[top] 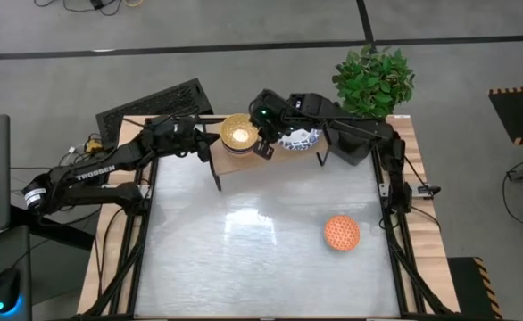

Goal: Place and stack bowls onto a shelf
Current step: Stack the yellow bowl on top of the blue bowl on the shelf

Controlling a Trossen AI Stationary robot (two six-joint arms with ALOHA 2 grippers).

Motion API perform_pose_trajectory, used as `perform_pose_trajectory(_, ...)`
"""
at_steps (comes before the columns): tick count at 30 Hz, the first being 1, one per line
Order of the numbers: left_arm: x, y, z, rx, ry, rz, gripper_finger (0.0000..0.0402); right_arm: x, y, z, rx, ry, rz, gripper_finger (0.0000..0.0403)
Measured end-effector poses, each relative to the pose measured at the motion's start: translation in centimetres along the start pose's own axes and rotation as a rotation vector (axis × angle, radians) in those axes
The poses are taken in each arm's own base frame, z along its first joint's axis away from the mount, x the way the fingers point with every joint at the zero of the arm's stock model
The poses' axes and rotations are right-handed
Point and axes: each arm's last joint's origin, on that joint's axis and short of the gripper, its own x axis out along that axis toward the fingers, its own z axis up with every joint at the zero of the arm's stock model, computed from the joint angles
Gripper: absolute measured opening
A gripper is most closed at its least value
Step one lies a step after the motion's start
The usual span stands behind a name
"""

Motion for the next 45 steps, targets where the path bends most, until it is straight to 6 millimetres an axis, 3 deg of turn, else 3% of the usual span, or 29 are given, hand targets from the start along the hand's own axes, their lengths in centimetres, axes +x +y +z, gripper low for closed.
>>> perform_pose_trajectory(8, 0.0, 0.0, -0.1, 0.000, 0.008, 0.003, 0.0000, -0.1, -0.3, 0.6, -0.025, -0.057, -0.033, 0.0026)
perform_pose_trajectory(20, 0.0, -0.1, 0.3, -0.003, -0.027, -0.012, 0.0000, -0.4, -2.3, 2.0, 0.023, -0.197, -0.068, 0.0026)
perform_pose_trajectory(45, 0.2, 0.1, -0.4, -0.004, 0.056, -0.031, 0.0000, -0.8, -2.2, 0.7, 0.031, -0.073, -0.057, 0.0026)
